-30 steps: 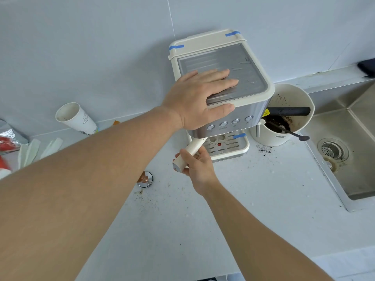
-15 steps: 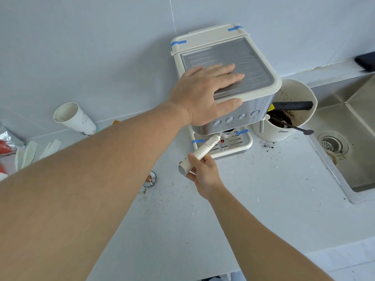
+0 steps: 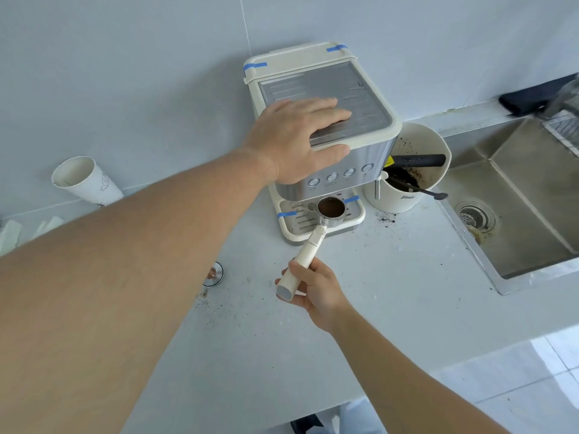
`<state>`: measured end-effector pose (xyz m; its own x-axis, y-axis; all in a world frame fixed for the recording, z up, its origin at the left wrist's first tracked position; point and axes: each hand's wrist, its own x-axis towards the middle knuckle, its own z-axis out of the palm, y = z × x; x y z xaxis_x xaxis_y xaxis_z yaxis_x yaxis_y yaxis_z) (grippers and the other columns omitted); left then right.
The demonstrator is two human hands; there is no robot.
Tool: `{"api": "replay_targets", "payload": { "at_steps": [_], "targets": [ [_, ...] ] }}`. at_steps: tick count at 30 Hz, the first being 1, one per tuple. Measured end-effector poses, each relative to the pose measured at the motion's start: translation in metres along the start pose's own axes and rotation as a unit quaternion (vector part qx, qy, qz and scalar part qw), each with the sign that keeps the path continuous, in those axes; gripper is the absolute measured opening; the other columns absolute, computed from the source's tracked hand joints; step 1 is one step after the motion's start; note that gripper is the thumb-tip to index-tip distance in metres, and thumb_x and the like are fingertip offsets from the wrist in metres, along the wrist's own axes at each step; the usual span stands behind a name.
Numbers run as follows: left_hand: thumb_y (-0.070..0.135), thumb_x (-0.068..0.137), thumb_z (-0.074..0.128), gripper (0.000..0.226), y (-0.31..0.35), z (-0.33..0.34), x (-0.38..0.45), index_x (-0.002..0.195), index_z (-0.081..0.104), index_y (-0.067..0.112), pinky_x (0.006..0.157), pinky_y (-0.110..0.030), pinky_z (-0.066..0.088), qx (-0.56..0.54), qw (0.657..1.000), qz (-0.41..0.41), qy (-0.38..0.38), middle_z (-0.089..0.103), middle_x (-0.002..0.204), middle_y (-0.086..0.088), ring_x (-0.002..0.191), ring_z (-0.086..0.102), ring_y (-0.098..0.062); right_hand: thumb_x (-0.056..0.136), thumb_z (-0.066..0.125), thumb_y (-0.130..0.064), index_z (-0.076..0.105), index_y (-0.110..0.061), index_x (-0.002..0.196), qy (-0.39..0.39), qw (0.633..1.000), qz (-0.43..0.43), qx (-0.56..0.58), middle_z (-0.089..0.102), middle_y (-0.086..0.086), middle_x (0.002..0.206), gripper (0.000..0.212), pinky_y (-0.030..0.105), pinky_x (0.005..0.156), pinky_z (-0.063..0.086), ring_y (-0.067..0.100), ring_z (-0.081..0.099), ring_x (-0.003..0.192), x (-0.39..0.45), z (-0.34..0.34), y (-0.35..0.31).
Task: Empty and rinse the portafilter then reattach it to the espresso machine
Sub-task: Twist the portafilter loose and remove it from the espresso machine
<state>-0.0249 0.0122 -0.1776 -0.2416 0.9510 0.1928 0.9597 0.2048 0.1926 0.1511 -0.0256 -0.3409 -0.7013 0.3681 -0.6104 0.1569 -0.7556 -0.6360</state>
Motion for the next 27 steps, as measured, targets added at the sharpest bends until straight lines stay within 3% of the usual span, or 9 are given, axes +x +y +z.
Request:
{"api": "replay_targets", "payload": {
  "at_steps": [7, 17, 23, 27],
  "targets": [
    [0.064, 0.088, 0.039, 0.06, 0.0, 0.0, -0.002, 0.143, 0.038, 0.041, 0.117, -0.037, 0.015, 0.013, 1.0, 0.005, -0.012, 0.032, 0.157, 0.011, 0.144, 0.028, -0.009, 0.094, 0.061, -0.009, 0.059, -0.005, 0.105, -0.002, 0.999, 0.008, -0.039, 0.062, 0.014, 0.087, 0.012, 0.043, 0.068, 0.057, 0.03, 0.065, 0.076, -0.038, -0.035, -0.012],
    [0.068, 0.083, 0.035, 0.067, 0.006, -0.005, -0.003, 0.143, 0.04, 0.038, 0.117, -0.037, 0.02, 0.017, 0.999, -0.016, -0.031, 0.035, 0.156, 0.008, 0.144, 0.03, -0.013, 0.093, 0.059, -0.004, 0.056, 0.002, 0.12, -0.038, 0.997, 0.023, -0.064, 0.062, 0.017, 0.084, 0.028, 0.044, 0.065, 0.054, 0.03, 0.061, 0.07, -0.094, -0.094, -0.059],
    [0.066, 0.084, 0.033, 0.067, 0.012, -0.01, -0.003, 0.146, 0.034, 0.04, 0.119, -0.037, 0.013, 0.03, 0.997, -0.036, -0.058, 0.028, 0.159, 0.01, 0.146, 0.024, -0.009, 0.082, 0.066, -0.009, 0.056, 0.005, 0.122, -0.079, 0.996, 0.02, -0.041, 0.06, 0.019, 0.084, 0.044, 0.041, 0.059, 0.051, 0.03, 0.058, 0.066, -0.111, -0.127, -0.094],
    [0.067, 0.083, 0.029, 0.072, 0.016, -0.011, -0.003, 0.15, 0.027, 0.039, 0.117, -0.027, 0.005, 0.04, 0.994, -0.054, -0.081, 0.022, 0.161, 0.011, 0.148, 0.016, -0.007, 0.078, 0.067, -0.012, 0.057, 0.004, 0.121, -0.102, 0.993, 0.016, -0.052, 0.059, 0.019, 0.084, 0.048, 0.041, 0.058, 0.05, 0.029, 0.057, 0.067, -0.115, -0.149, -0.117]
  ]
}}
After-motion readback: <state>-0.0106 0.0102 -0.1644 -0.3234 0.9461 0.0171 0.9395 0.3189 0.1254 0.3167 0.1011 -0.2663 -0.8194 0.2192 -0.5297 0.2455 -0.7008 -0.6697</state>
